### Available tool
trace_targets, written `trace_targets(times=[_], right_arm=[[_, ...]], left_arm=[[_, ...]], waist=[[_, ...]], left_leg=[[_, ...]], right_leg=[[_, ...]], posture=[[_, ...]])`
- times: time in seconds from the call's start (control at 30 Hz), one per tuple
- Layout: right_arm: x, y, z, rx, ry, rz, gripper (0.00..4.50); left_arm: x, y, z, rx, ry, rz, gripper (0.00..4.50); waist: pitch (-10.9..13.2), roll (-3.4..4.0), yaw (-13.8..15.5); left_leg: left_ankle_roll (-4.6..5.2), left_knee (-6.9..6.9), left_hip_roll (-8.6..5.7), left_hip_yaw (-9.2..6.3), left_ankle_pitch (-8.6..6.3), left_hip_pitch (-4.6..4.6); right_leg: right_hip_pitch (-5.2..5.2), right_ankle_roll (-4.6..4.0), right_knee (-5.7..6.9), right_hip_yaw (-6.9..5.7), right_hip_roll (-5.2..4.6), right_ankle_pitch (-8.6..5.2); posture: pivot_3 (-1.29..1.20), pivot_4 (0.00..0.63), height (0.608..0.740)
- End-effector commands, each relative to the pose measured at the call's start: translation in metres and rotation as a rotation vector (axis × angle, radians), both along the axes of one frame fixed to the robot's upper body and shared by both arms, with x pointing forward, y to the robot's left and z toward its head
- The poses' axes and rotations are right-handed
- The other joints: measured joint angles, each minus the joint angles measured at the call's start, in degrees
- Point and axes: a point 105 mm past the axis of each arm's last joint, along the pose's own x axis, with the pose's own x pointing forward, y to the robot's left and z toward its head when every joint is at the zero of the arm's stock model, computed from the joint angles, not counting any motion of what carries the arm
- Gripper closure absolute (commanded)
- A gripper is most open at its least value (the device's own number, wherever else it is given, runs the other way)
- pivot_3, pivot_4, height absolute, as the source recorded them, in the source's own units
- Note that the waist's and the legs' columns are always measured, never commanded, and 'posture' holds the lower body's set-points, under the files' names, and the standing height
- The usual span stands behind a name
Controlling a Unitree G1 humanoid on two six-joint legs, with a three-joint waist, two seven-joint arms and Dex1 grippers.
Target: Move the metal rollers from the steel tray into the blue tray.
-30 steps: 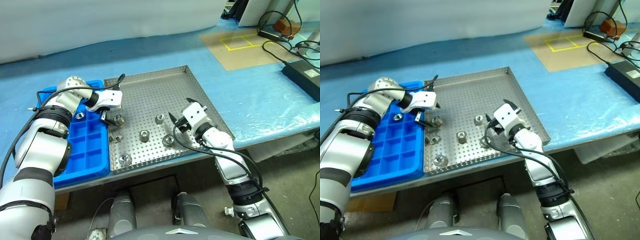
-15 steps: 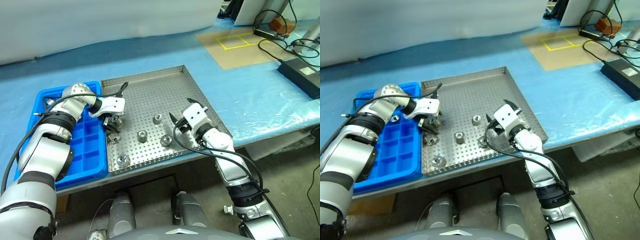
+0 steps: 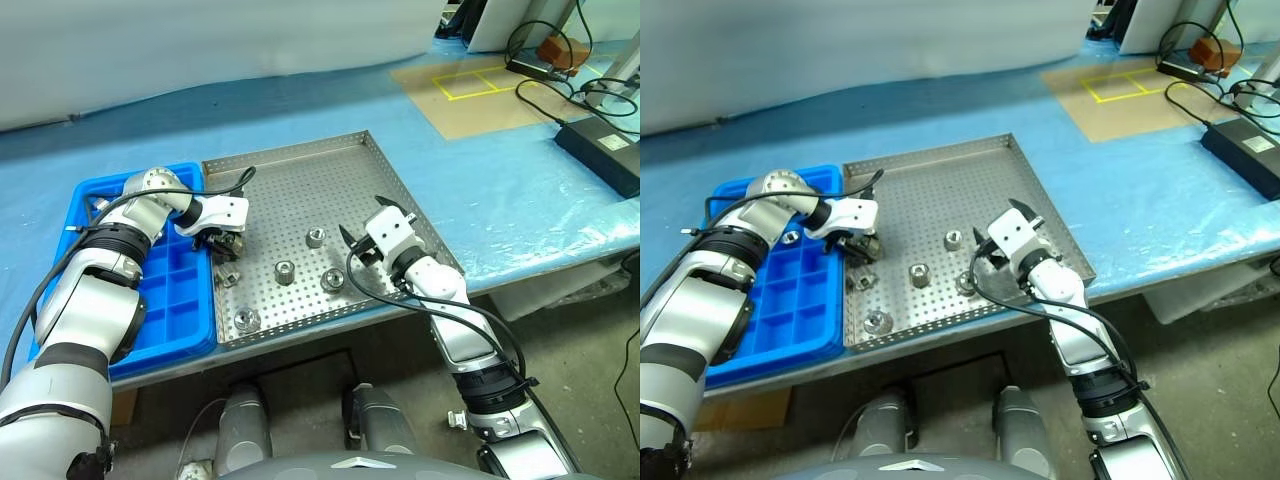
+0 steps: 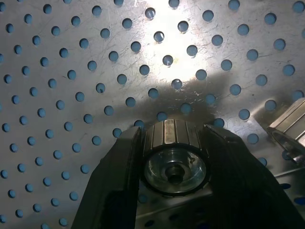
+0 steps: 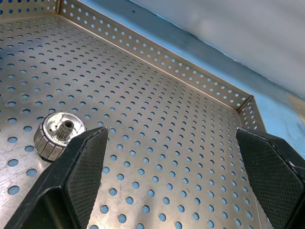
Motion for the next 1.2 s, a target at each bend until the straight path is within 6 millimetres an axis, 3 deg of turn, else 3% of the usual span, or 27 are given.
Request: trace_targets(times=[0.03,0.2,0.3,0.5,0.67,1.0,1.2], right_arm=[[-0.003,0.003,0.016,0.023,-0.059,0.010,0.00],[-0.002,0.005,0.029,0.082,-0.059,0.048,0.00],[-0.009,0.013,0.042,0.119,-0.013,0.179,0.00],[-0.027,0.037,0.058,0.124,0.153,0.525,0.00],[-0.040,0.056,0.059,0.067,0.270,0.764,0.00],[-0.026,0.096,0.064,0.012,0.266,0.958,0.00],[-0.020,0.137,0.080,-0.019,0.172,1.075,0.00]], left_arm=[[-0.009,0.001,0.006,-0.057,0.026,-0.035,2.71],[-0.016,-0.019,0.034,-0.267,0.002,-0.091,2.71],[-0.017,-0.023,0.050,-0.367,-0.032,-0.075,2.71],[-0.025,-0.017,0.067,-0.448,-0.096,-0.019,2.71],[-0.040,-0.006,0.077,-0.503,-0.140,0.067,2.71],[-0.085,0.047,0.082,-0.582,-0.308,0.457,2.71],[-0.116,0.100,0.071,-0.626,-0.482,0.836,2.71]], waist=[[0.00,0.00,-0.02],[0.01,-0.01,0.27],[0.01,-0.01,0.56],[0.01,0.00,0.81],[0.01,0.01,1.22],[0.02,0.01,3.22],[0.02,-0.02,5.59]], left_leg=[[0.00,0.00,0.00,0.00,0.00,0.00],[0.03,-0.06,0.01,0.01,-0.02,-0.05],[0.06,-0.03,0.01,0.01,-0.04,-0.10],[0.24,-0.01,0.05,0.02,-0.15,-0.02],[0.24,-0.04,0.08,0.02,-0.14,-0.03],[0.18,-0.07,0.17,-0.17,-0.11,-0.43],[0.19,-0.12,0.19,-0.33,-0.12,-0.61]], right_leg=[[0.00,0.00,0.00,0.00,0.00,0.00],[-0.02,-0.02,-0.09,-0.02,0.00,-0.01],[-0.03,-0.02,-0.09,-0.04,-0.01,-0.01],[-0.02,-0.03,0.01,-0.03,0.01,-0.01],[-0.06,-0.09,0.04,-0.09,0.01,-0.05],[-0.29,-0.22,0.05,-0.46,-0.01,-0.13],[-0.34,-0.33,0.00,-0.69,-0.05,-0.22]], posture=[[-0.26,0.150,0.740],[-0.26,0.150,0.740],[-0.24,0.150,0.740],[-0.18,0.150,0.740],[-0.08,0.150,0.740],[0.25,0.150,0.740],[0.40,0.150,0.740]])
